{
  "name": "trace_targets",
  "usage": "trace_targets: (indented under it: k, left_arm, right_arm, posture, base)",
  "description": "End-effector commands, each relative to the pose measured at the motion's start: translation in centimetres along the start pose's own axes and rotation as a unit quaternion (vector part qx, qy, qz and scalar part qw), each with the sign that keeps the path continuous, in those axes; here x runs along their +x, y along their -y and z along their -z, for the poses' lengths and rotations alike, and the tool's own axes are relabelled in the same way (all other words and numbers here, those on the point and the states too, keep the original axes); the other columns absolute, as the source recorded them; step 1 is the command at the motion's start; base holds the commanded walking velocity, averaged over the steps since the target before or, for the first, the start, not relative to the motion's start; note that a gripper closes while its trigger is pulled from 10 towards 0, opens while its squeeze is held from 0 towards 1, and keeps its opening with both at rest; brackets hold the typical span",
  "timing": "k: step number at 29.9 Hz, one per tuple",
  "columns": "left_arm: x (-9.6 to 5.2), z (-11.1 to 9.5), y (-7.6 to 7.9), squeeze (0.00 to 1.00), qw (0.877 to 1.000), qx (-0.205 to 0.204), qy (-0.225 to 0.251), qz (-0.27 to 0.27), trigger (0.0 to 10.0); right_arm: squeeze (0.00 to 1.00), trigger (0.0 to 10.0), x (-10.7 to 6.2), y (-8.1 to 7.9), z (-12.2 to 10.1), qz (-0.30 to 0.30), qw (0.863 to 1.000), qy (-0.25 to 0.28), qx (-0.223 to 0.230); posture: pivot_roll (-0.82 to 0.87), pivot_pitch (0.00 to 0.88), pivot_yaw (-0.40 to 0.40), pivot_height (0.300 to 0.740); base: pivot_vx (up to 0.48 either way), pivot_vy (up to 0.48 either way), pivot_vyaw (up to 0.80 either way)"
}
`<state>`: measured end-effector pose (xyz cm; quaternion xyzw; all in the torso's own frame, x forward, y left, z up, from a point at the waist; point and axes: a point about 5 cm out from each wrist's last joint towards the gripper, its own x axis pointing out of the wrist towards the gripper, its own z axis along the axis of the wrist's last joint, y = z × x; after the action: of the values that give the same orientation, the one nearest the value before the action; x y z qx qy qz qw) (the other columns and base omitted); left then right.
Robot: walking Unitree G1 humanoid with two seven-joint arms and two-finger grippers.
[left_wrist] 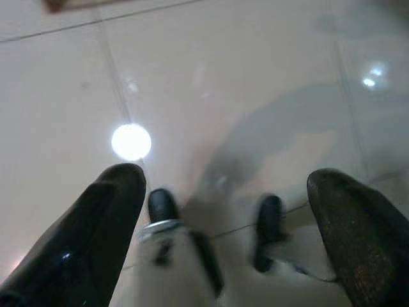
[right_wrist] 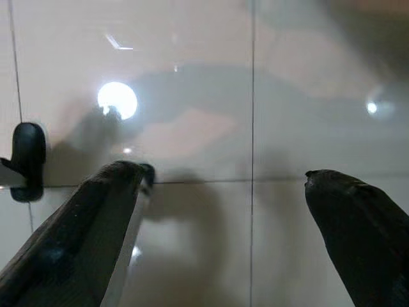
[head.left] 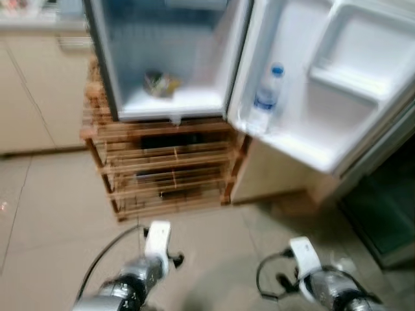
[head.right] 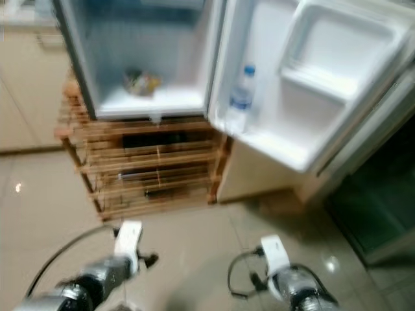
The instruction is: Restocking fridge
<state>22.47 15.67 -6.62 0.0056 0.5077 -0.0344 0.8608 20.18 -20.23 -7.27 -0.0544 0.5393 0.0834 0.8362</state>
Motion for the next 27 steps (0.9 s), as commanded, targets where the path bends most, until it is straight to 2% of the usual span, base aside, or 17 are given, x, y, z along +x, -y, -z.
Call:
trace_targets:
  k: [1, 17, 21, 27]
  left_arm:
    - [0.08, -0.49, 1.28, 0.0, 1.0, 0.0, 0.007, 0.015, 10.0]
    - [0.07, -0.56, 0.96, 0.0, 1.0, -0.01, 0.015, 0.006, 10.0]
    - [0.07, -0.61, 0.97, 0.0, 1.0, -0.009, 0.019, 0.006, 10.0]
    - [0.06, -0.76, 1.03, 0.0, 1.0, -0.004, 0.026, 0.012, 10.0]
  right_arm:
    - [0.0, 10.0, -0.24, 0.96, 0.1, 0.015, 1.0, -0.002, -0.003]
    - [0.0, 10.0, -0.18, 0.8, -0.11, 0.02, 1.0, 0.005, -0.015]
    - [0.0, 10.0, -0.19, 0.88, -0.13, 0.026, 1.0, 0.008, -0.015]
    - [0.0, 10.0, -0.19, 0.95, -0.27, 0.035, 0.999, 0.017, -0.012]
  posture:
    - [-0.04, 0.0, -0.098, 0.74]
    - [-0.04, 0.0, -0.088, 0.74]
    - [-0.05, 0.0, -0.09, 0.74]
    - [-0.05, 0.0, -0.095, 0.74]
  base:
    - [0.0, -0.472, 0.75]
    - [0.0, -0.466, 0.7]
    - [0.0, -0.417, 0.0]
    - [0.286, -0.383, 0.0]
